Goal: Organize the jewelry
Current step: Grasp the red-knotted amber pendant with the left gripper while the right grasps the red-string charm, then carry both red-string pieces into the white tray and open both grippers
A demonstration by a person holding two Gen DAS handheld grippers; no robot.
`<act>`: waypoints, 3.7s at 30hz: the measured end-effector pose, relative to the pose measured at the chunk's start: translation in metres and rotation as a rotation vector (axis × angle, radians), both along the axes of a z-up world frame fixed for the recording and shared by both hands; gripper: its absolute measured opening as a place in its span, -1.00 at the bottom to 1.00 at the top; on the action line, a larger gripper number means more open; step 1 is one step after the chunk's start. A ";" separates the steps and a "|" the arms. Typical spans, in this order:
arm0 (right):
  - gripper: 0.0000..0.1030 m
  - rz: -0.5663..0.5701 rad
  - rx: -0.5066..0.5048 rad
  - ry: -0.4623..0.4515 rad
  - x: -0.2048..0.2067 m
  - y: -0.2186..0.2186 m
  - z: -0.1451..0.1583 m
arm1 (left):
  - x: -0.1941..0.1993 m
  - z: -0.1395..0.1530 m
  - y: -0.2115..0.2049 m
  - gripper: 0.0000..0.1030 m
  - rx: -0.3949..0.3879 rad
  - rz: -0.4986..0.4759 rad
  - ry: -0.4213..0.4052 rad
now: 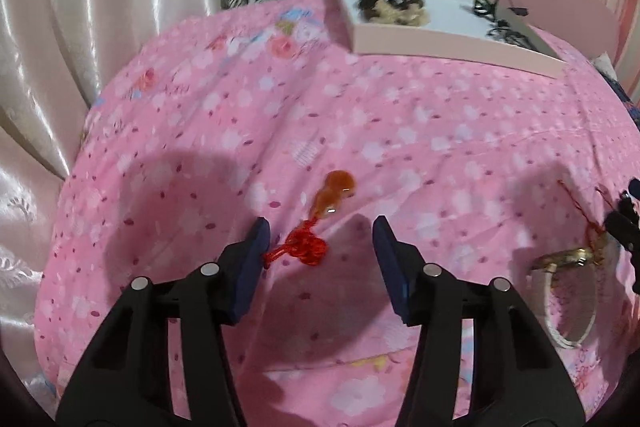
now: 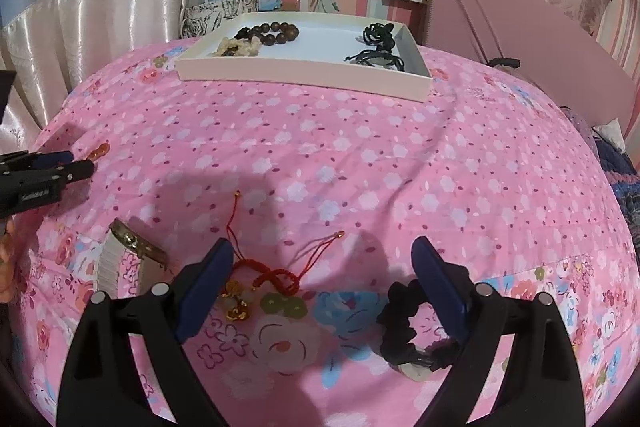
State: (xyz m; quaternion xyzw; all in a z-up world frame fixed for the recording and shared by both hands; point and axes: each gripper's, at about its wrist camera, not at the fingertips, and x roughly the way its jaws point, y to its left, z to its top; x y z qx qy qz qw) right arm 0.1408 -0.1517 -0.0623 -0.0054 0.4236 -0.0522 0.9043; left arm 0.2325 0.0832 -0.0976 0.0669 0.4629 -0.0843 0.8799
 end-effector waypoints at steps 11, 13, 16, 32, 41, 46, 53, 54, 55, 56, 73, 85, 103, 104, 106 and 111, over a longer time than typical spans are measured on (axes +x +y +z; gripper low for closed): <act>0.60 0.008 0.000 0.026 0.002 0.001 -0.009 | 0.006 -0.005 0.011 -0.36 -0.016 0.020 0.005; 0.59 0.013 -0.002 0.031 0.002 0.002 -0.011 | 0.005 -0.005 0.009 -0.39 -0.005 0.016 0.001; 0.41 0.024 -0.008 0.038 0.003 0.003 -0.013 | 0.004 -0.005 0.007 -0.45 0.014 0.010 -0.005; -0.75 0.063 0.068 0.058 0.004 0.004 -0.018 | 0.006 -0.001 0.018 -0.78 -0.019 0.037 -0.007; -0.89 0.039 0.096 0.028 0.004 -0.002 -0.013 | 0.008 0.005 0.024 -0.79 -0.040 0.060 -0.027; -0.90 0.028 0.108 0.002 0.005 -0.005 -0.007 | 0.007 0.013 0.025 -0.80 -0.059 0.070 -0.049; -0.91 0.029 0.149 -0.014 0.011 -0.013 0.005 | 0.010 0.035 0.024 -0.81 -0.084 0.084 -0.092; -0.91 0.029 0.151 -0.018 0.012 -0.014 0.008 | 0.010 0.037 0.024 -0.81 -0.090 0.086 -0.093; -0.91 0.028 0.152 -0.023 0.013 -0.015 0.010 | 0.010 0.039 0.024 -0.81 -0.095 0.085 -0.095; -0.91 0.026 0.152 -0.029 0.015 -0.017 0.015 | 0.010 0.043 0.022 -0.81 -0.100 0.084 -0.098; -0.91 0.025 0.124 -0.129 0.082 -0.043 0.085 | 0.041 0.123 -0.044 -0.82 -0.149 0.013 -0.178; -0.91 0.010 0.134 -0.151 0.179 -0.068 0.103 | 0.125 0.118 -0.138 -0.82 -0.228 -0.107 -0.084; -0.91 -0.047 0.173 -0.087 0.300 -0.104 0.036 | 0.248 0.038 -0.203 -0.82 -0.156 -0.145 0.011; -0.91 -0.046 0.174 -0.074 0.304 -0.103 0.029 | 0.249 0.035 -0.204 -0.81 -0.144 -0.144 0.009; -0.91 -0.041 0.172 -0.046 0.307 -0.102 0.017 | 0.247 0.032 -0.203 -0.81 -0.133 -0.145 -0.008; -0.91 -0.032 0.138 -0.005 0.311 -0.095 0.000 | 0.245 0.029 -0.203 -0.81 -0.117 -0.143 -0.010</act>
